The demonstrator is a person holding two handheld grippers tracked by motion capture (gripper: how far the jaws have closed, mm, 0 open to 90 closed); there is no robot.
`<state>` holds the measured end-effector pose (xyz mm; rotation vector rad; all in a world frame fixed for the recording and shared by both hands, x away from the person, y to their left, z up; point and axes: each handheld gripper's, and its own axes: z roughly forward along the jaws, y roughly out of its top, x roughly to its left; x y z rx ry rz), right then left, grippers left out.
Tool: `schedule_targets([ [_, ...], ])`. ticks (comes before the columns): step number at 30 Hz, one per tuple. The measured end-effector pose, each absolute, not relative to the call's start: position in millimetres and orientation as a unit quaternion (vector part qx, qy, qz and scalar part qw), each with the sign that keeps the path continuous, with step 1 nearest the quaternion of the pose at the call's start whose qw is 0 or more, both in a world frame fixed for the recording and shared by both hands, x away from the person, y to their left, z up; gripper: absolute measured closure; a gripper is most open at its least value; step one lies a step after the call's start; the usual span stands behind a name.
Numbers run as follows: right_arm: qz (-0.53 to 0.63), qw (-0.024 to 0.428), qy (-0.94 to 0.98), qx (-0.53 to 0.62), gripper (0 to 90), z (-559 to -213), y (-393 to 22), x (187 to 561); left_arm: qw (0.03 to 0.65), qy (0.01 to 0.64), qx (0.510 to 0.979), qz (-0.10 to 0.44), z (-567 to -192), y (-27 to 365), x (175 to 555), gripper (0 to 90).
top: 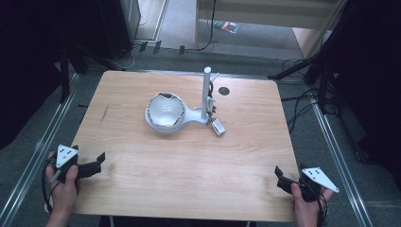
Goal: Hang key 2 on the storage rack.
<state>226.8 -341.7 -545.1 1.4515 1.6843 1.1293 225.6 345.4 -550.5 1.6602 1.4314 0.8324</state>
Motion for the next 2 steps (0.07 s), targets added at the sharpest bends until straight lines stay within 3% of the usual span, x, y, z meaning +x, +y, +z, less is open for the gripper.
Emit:
schedule_targets([
  [2,0.430,0.320,0.640,0.551,4.6,-545.1,-342.2,226.8,0.388,0.563,0.653,0.327,-550.5,345.6,225.7,0.0],
])
